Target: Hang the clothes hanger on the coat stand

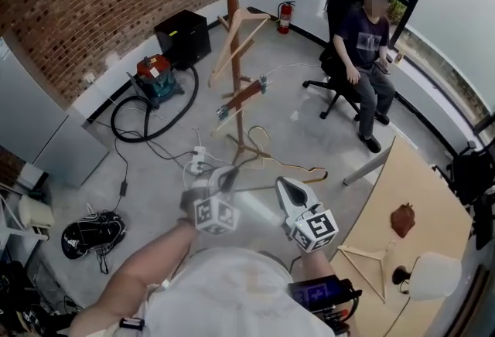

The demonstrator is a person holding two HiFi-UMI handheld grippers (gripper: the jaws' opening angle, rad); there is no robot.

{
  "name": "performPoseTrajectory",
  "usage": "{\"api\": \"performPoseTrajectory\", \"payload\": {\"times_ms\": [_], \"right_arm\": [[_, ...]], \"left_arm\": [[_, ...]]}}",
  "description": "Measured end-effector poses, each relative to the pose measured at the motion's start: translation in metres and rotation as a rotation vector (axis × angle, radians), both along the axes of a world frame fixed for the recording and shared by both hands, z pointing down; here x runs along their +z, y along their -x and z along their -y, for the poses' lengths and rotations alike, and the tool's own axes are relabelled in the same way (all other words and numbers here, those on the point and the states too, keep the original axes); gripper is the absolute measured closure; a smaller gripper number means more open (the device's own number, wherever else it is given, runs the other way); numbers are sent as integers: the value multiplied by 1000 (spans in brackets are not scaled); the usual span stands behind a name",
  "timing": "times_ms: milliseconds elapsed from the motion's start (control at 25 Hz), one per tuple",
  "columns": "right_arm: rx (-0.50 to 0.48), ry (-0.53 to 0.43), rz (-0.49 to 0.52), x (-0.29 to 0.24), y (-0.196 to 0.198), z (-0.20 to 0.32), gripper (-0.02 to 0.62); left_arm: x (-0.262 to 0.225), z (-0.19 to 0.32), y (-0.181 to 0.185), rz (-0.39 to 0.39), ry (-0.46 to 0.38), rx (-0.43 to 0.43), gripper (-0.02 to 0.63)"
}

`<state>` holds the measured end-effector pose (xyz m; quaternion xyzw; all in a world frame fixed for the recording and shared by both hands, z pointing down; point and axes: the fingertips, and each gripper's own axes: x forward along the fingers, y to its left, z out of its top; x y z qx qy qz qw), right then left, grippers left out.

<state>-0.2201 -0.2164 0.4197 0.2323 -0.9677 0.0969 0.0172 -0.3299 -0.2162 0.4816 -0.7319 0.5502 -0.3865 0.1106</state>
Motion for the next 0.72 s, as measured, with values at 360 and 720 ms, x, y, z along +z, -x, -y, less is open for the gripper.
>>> {"api": "performPoseTrajectory", "payload": {"times_ms": [360, 720], "right_arm": [[-9, 10, 8, -3, -10, 57, 581], [-6, 24, -5, 7, 12, 110, 581]], "left_arm": [[-33, 71, -7, 36, -47, -15, 584], [-22, 134, 7, 79, -52, 4, 584]]}}
